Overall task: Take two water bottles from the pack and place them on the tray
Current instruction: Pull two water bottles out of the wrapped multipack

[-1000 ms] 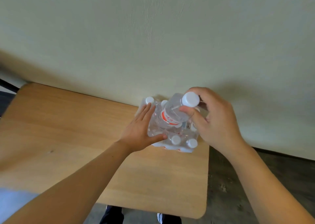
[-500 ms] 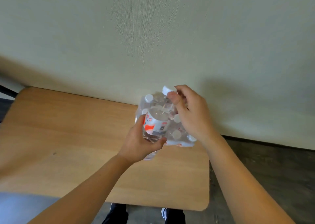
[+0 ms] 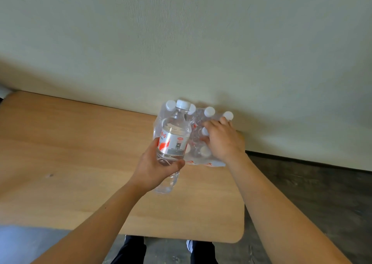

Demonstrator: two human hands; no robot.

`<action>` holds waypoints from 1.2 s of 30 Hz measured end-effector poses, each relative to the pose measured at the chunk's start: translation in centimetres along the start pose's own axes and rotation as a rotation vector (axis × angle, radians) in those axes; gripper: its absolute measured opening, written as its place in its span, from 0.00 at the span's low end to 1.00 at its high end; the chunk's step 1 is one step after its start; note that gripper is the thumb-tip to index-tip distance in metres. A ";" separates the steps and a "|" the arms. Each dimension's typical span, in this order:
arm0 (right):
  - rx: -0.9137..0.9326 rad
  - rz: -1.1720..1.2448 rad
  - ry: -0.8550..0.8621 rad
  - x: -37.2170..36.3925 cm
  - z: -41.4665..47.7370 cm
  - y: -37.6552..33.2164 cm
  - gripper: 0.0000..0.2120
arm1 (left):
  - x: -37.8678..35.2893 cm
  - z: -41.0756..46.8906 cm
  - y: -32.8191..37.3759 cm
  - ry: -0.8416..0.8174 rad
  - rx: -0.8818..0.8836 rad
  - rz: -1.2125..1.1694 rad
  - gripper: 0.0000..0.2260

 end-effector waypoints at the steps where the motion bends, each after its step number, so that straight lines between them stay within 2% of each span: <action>1: 0.010 -0.011 -0.032 -0.3 0.2 -0.1 0.20 | 0.0 0.0 -0.1 0.002 0.005 -0.001 0.26; 5: -0.011 -0.087 -0.059 0.1 0.8 -0.7 0.16 | 0.0 0.1 0.1 -0.002 -0.006 -0.011 0.27; 9: -0.044 -0.035 -0.058 0.9 0.5 -0.5 0.15 | -0.4 -0.2 0.1 -0.004 -0.004 -0.008 0.26; 15: 0.023 0.129 0.094 3.2 -0.8 -0.8 0.13 | -0.7 -0.4 0.2 0.001 0.018 -0.069 0.27; 19: -0.024 0.454 0.227 6.5 -2.0 -0.2 0.12 | -0.6 -0.3 1.3 -0.003 -0.005 -0.105 0.26; 22: -0.030 0.547 0.343 9.8 -3.0 0.1 0.10 | -0.6 -0.5 2.5 -0.043 -0.016 -0.180 0.24; 27: -0.055 0.843 0.623 16.4 -5.7 2.1 0.10 | -0.6 -1.3 4.8 -0.120 -0.028 -0.314 0.20; 30: -0.057 1.070 0.782 19.4 -7.1 2.7 0.08 | -0.9 -1.7 6.1 -0.174 -0.022 -0.372 0.22; 33: -0.118 1.252 0.829 19.8 -6.9 2.9 0.08 | -1.3 -2.6 7.3 -0.228 -0.007 -0.434 0.24; 36: -0.255 1.443 0.822 17.8 -6.0 3.6 0.10 | -1.5 -4.1 7.6 -0.282 0.025 -0.505 0.21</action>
Point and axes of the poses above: each hand's wrist, its own z-axis towards the middle knuckle, its own x-axis out of the back of the hand, y = z × x, the point moved 9 cm from there along z, towards the middle knuckle, and after that the axes turned 2 degrees about x, right-handed, at the moved point
